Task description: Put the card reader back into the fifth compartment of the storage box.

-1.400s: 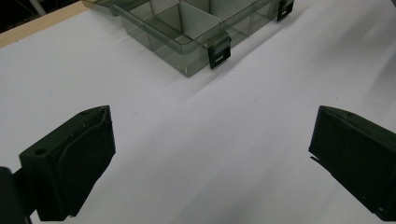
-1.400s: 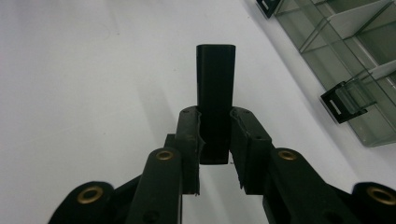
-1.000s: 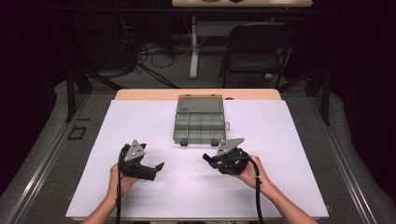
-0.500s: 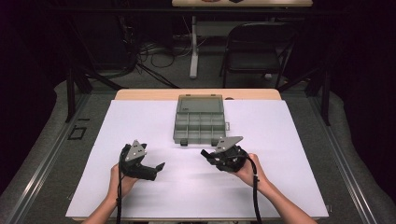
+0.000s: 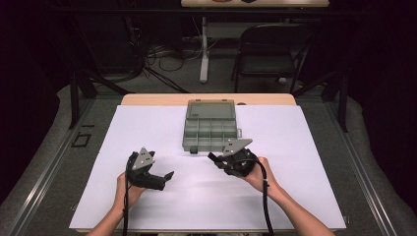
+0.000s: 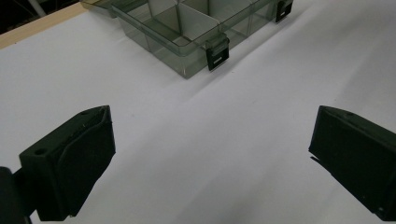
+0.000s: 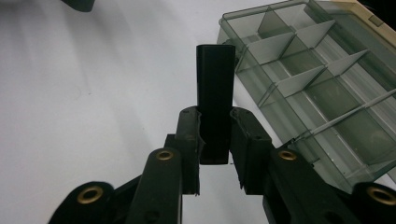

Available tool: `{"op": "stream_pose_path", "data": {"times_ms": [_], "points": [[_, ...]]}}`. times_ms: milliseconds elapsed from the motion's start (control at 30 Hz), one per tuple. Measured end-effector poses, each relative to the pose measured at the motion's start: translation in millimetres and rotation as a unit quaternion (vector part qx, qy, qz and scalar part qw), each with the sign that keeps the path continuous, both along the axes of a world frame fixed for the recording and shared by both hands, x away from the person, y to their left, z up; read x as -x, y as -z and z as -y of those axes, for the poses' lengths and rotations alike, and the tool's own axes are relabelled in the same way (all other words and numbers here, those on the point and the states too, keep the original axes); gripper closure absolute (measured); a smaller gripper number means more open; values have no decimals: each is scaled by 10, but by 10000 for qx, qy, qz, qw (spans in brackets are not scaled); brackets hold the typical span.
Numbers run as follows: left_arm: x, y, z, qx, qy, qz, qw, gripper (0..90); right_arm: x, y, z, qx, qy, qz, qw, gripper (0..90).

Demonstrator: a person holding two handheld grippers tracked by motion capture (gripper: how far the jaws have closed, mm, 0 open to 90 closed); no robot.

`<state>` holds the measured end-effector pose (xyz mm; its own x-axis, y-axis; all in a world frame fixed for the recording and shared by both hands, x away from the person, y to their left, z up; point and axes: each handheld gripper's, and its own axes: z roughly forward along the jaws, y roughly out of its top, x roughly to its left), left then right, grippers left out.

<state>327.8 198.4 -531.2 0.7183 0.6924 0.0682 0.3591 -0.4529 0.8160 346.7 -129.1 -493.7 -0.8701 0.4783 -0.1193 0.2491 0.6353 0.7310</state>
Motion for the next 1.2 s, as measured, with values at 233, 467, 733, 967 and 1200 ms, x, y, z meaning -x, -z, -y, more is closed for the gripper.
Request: {"op": "stream_pose_path", "data": {"times_ms": [233, 467, 733, 967, 1200], "points": [[5, -8, 10, -9, 2, 17, 10000, 0, -47, -49, -16, -8, 31, 54, 10000, 734], [4, -9, -4, 0, -16, 28, 10000, 1, -81, -91, -42, -1, 39, 94, 9999, 734], [-1, -6, 6, -7, 1, 26, 10000, 1, -126, -125, -91, -14, 31, 107, 9999, 734], [-1, -9, 3, 0, -17, 49, 10000, 1, -167, -160, -138, -22, 0, 134, 9999, 734], [-4, -7, -7, 3, -6, 42, 10000, 1, -208, -210, -177, -9, 5, 154, 9999, 734]]}}
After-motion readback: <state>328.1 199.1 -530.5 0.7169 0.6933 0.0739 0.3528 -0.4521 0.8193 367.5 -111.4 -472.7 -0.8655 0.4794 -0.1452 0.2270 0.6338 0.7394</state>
